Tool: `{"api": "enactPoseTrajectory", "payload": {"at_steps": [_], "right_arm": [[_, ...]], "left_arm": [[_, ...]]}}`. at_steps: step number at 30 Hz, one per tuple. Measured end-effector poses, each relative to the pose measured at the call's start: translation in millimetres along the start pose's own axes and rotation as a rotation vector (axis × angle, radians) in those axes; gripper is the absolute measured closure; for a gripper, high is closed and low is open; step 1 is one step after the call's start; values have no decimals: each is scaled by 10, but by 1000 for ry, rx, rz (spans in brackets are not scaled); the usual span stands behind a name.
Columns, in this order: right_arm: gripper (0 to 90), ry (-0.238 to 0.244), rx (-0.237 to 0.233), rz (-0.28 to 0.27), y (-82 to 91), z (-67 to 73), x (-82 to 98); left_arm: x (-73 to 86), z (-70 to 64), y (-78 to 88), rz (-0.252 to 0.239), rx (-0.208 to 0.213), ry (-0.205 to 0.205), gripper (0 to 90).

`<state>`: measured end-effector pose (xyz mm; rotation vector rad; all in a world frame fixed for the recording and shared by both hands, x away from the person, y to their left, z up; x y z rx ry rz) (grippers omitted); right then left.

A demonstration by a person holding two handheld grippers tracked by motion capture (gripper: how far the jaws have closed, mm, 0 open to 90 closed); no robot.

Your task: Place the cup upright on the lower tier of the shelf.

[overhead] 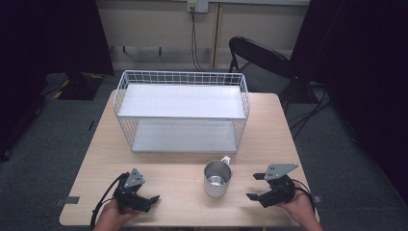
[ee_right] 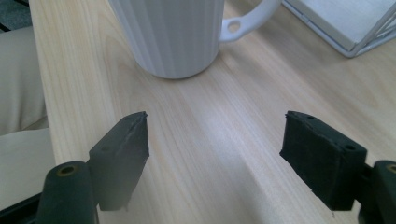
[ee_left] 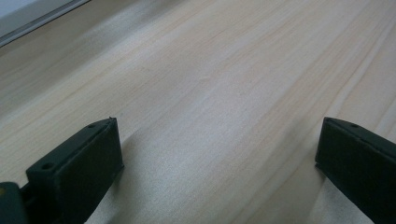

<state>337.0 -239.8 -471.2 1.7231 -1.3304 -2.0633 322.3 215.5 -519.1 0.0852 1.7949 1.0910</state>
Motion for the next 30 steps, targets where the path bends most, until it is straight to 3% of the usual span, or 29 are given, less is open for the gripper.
{"api": "enactPoseTrajectory", "payload": {"at_steps": [6,19,24,30], "right_arm": [[223,34,-11,0,70,23,-126],[234,60,-52,-16,134,79,-347],[239,48,-74,-36,154,89,-428],[249,67,-75,-50,218,107,-556]], "left_arm": [[0,0,0,0,0,0,0],[0,0,0,0,0,0,0],[0,0,0,-1,0,1,0],[0,0,0,0,0,1,0]]}}
Point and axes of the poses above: each handheld gripper's, and its own axes: y roughly backward along the jaws, x roughly out of its underside, z roughly to its left, the point moved 2 cm from there along -y, roughly forward along the jaws, and after that the axes turned 7 degrees about x, right-handed, at the moved point
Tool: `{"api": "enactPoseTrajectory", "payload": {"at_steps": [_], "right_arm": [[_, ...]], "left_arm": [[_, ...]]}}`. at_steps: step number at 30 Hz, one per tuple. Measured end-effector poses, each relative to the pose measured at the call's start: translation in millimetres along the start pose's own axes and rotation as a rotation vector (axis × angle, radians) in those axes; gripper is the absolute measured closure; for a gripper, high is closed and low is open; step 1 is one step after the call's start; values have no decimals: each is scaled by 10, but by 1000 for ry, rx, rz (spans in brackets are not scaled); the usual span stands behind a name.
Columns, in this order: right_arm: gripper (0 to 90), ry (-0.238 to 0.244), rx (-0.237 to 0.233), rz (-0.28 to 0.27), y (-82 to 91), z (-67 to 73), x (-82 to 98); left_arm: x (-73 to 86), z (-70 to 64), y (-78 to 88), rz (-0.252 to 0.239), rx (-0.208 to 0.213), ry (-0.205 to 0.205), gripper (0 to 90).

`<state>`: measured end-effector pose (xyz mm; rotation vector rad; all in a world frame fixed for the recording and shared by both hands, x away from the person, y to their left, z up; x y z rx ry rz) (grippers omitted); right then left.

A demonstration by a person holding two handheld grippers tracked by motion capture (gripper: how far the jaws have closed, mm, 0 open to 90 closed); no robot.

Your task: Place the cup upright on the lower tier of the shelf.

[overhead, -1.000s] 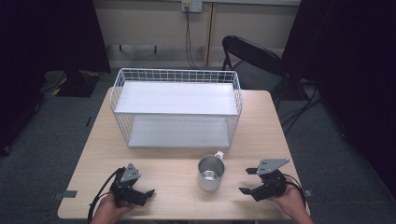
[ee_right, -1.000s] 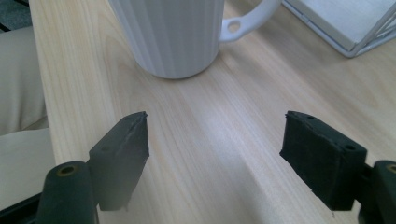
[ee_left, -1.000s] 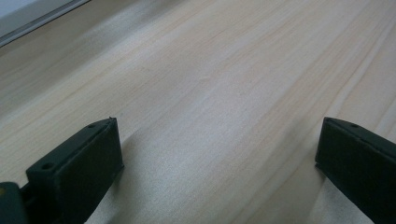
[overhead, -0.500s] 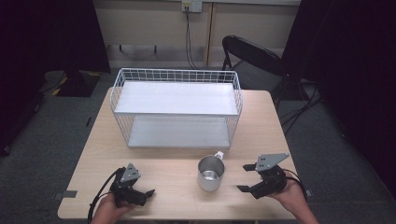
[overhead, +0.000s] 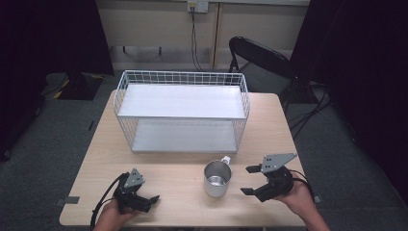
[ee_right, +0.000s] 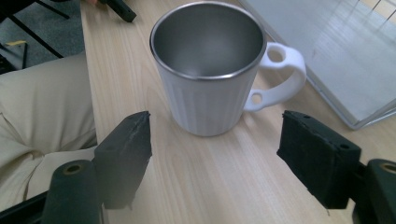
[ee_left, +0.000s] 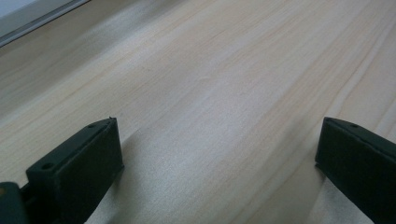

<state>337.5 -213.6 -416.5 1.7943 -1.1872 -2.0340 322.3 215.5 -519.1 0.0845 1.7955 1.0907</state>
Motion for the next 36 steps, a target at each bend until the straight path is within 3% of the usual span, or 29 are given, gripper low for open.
{"api": "enactPoseTrajectory", "payload": {"at_steps": [19,32,36], "right_arm": [[278,48,-45,-12,-109,58,-316],[299,70,-63,2,-269,104,-406],[345,76,-74,4,-310,123,-403]], "left_arm": [[0,0,0,0,0,0,0],[0,0,0,0,0,0,0],[0,0,0,0,0,0,0]]}}
Point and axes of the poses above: each handheld gripper's, and its own axes: y roughly backward along the jaws, x roughly out of its underside, z roughly to its left, the point moved 2 cm from there along -y, roughly forward along the jaws, and after that the axes turned 7 degrees about x, right-handed, at the moved point
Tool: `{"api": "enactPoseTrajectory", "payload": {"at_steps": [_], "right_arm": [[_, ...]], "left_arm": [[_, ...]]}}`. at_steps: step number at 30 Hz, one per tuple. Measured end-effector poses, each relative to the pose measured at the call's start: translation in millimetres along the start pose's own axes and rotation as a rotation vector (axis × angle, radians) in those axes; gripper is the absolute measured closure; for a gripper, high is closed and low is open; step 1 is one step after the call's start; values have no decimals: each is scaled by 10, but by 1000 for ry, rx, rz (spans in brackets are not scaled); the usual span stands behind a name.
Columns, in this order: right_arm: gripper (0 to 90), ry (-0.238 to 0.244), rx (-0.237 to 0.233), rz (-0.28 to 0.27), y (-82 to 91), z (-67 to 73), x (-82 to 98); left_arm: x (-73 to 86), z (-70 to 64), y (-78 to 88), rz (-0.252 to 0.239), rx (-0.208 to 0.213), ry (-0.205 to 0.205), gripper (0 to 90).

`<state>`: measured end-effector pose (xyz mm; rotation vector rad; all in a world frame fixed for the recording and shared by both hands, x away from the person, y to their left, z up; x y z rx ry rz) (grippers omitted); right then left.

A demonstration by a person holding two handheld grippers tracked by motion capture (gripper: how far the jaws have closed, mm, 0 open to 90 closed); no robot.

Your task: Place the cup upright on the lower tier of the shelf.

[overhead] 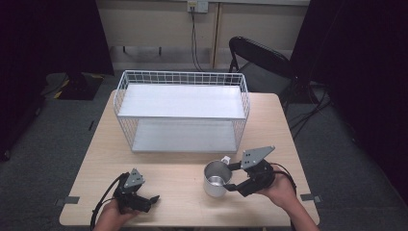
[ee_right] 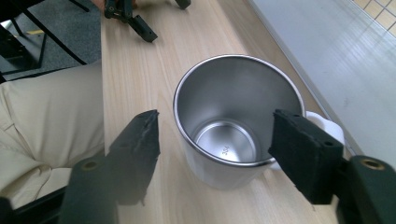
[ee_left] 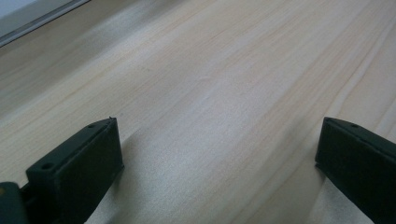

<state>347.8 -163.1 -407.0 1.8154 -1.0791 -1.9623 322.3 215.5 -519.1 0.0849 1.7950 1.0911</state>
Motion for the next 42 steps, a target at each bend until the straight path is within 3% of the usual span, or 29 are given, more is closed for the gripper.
{"api": "enactPoseTrajectory", "payload": {"at_steps": [9,15,23,38,42], "right_arm": [[477,53,-53,17,-137,103,-29],[598,53,-79,32,-184,108,-10],[686,75,-66,50,-242,128,10],[727,148,-33,119,-345,147,-37],[818,189,-22,125,-365,162,-71]], "left_arm": [[0,0,0,0,0,0,0],[0,0,0,0,0,0,0],[0,0,0,0,0,0,0],[0,1,0,0,0,-1,0],[0,0,0,0,0,0,0]]}}
Point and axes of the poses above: each handheld gripper's, and its own axes: y roughly backward along the jaws, x roughly out of its underside, z roughly to its left, the point moved 2 cm from there along -y, roughly forward along the jaws, and after that the axes turned 7 degrees about x, right-handed, at the moved point
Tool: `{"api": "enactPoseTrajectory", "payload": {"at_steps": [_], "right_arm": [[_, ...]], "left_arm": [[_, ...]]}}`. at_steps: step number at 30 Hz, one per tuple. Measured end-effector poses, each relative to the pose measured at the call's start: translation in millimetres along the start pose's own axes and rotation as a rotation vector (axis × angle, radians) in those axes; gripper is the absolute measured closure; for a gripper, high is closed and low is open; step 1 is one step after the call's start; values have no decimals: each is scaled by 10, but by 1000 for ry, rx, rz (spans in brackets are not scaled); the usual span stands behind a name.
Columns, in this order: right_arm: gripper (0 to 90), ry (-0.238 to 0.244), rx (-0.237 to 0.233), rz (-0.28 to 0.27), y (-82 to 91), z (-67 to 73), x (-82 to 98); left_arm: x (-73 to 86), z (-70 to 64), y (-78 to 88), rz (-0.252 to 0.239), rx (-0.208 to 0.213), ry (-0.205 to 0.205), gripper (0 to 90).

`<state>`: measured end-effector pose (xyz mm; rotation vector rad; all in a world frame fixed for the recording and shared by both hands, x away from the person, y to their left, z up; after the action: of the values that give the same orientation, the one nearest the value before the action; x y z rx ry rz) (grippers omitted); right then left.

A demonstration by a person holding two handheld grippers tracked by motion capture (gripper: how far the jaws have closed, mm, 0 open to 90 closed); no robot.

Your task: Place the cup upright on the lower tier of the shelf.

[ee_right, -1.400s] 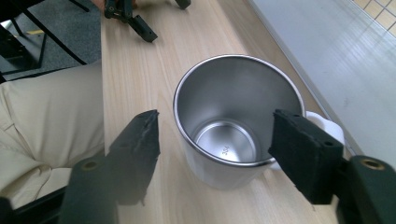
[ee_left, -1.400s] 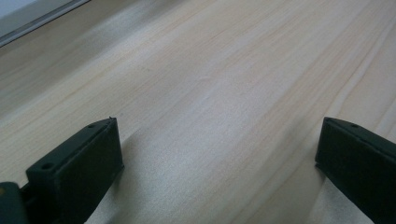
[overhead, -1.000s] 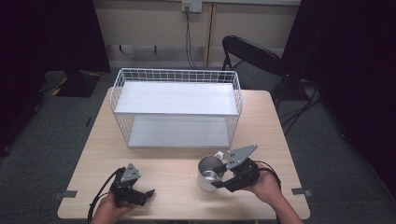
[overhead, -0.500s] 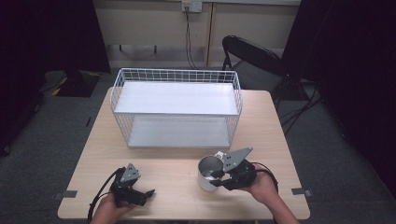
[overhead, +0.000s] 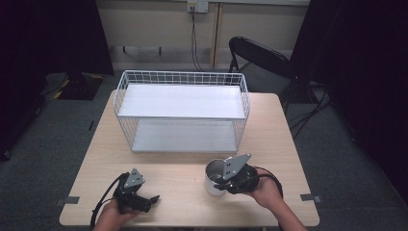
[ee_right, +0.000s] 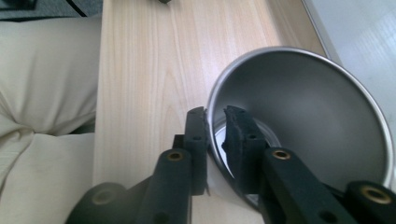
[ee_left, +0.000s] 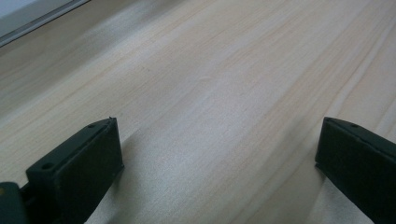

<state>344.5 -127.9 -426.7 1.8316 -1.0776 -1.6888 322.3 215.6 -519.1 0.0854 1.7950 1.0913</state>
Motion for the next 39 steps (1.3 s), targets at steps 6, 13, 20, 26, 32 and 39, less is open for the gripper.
{"api": "enactPoseTrajectory", "payload": {"at_steps": [6,13,20,26,32,39], "right_arm": [[832,-3,4,2,-9,-13,-3],[848,84,63,13,5,45,-22],[849,88,88,-8,59,24,-56],[850,85,118,-10,72,-18,-80],[851,76,140,-24,80,-58,-129],[851,69,151,-23,77,-104,-192]], "left_arm": [[0,0,0,0,0,0,0],[0,0,0,0,0,0,0],[0,0,0,0,0,0,0],[0,0,0,0,0,0,0],[0,0,0,0,0,0,0],[0,1,0,0,0,-1,0]]}}
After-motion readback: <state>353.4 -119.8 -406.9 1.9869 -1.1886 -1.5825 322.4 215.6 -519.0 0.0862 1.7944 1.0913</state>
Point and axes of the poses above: each handheld gripper's, and its own axes: y roughly backward along the jaws, x roughly out of its underside, z roughly to its left, the point moved 2 cm from there along -y, roughly forward along the jaws, and after that the axes turned 7 degrees about x, right-handed, at the moved point
